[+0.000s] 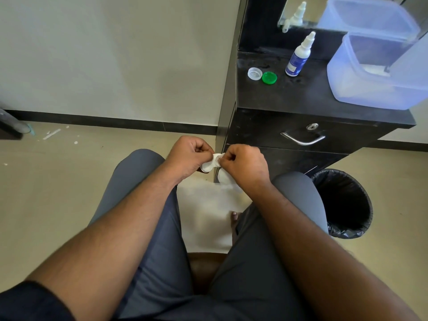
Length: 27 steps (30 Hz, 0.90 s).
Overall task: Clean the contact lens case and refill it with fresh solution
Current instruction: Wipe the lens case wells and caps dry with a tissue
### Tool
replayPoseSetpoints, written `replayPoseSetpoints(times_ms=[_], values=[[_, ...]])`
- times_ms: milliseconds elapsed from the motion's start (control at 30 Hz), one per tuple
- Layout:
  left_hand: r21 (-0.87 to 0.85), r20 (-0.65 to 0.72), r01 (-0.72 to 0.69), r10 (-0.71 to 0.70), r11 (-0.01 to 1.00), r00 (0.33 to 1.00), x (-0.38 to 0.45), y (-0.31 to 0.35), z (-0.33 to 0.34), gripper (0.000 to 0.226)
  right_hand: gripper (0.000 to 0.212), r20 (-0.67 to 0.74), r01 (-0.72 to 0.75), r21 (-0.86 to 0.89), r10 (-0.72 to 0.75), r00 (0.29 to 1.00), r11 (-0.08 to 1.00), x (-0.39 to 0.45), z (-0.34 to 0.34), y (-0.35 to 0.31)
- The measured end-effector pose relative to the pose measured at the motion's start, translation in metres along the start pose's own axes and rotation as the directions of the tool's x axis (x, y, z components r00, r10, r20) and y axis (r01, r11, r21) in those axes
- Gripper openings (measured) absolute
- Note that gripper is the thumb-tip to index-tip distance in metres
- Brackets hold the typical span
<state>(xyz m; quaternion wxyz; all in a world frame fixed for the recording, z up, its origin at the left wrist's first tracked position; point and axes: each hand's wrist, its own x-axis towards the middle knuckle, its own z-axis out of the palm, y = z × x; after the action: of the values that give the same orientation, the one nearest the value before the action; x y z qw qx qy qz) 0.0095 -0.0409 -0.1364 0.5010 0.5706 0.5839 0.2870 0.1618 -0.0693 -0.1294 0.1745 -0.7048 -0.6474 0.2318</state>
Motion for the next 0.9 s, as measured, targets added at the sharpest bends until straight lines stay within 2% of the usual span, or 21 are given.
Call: replayPoseSetpoints(times_ms=[100,267,367,500,600,667,700,733,767,800,867,900], values=[[-0.021,-0.011,0.017,-0.017,1.000,1.000,0.001,0.000,-0.002,0.010,0.019,0.069,0.147,-0.173,-0.137,0.988,0.974,-0.002,-0.005,-0.003],[-0.068,-0.029,0.035,-0.037,0.997,0.999,0.002,0.000,-0.002,0.012,0.029,0.111,0.337,-0.315,-0.319,0.941,0.887,-0.010,-0.003,0.001],[-0.109,-0.048,0.044,-0.049,0.993,0.998,0.002,0.001,-0.003,0.011,0.031,0.103,0.376,-0.384,-0.365,0.925,0.844,-0.013,0.001,0.000],[-0.150,-0.070,0.051,-0.062,0.987,0.996,0.001,0.004,0.000,0.009,0.024,0.068,0.337,-0.447,-0.344,0.936,0.829,-0.014,0.005,-0.007],[-0.129,-0.082,0.047,-0.058,0.991,0.995,-0.001,0.004,0.003,0.010,0.022,0.107,0.227,-0.331,-0.202,0.973,0.916,-0.009,0.008,-0.011],[-0.105,-0.089,0.039,-0.049,0.994,0.995,-0.003,0.002,0.004,0.010,0.018,0.128,0.056,-0.070,-0.047,0.991,0.996,-0.007,0.010,-0.011],[-0.093,-0.090,0.030,-0.039,0.995,0.995,-0.003,0.001,0.005,0.010,0.016,0.129,-0.057,0.149,0.038,0.991,0.987,-0.008,0.011,-0.009],[-0.083,-0.088,0.018,-0.026,0.996,0.996,-0.004,0.001,0.005,0.010,0.014,0.149,-0.184,0.390,0.135,0.980,0.902,-0.009,0.010,-0.008],[-0.073,-0.088,0.003,-0.010,0.997,0.996,-0.004,0.001,0.007,0.010,0.012,0.213,-0.314,0.596,0.232,0.949,0.739,-0.010,0.008,-0.007],[-0.061,-0.088,-0.018,0.012,0.998,0.996,-0.005,0.001,0.008,0.009,0.009,0.310,-0.425,0.733,0.295,0.904,0.532,-0.011,0.006,-0.005],[-0.030,-0.083,-0.075,0.072,0.997,0.994,-0.006,0.003,0.010,0.009,0.016,0.478,-0.545,0.821,0.314,0.820,0.171,-0.011,0.003,0.003],[-0.020,-0.080,-0.101,0.099,0.995,0.992,-0.007,0.004,0.010,0.009,0.021,0.532,-0.570,0.820,0.300,0.792,0.050,-0.011,0.002,0.005]])
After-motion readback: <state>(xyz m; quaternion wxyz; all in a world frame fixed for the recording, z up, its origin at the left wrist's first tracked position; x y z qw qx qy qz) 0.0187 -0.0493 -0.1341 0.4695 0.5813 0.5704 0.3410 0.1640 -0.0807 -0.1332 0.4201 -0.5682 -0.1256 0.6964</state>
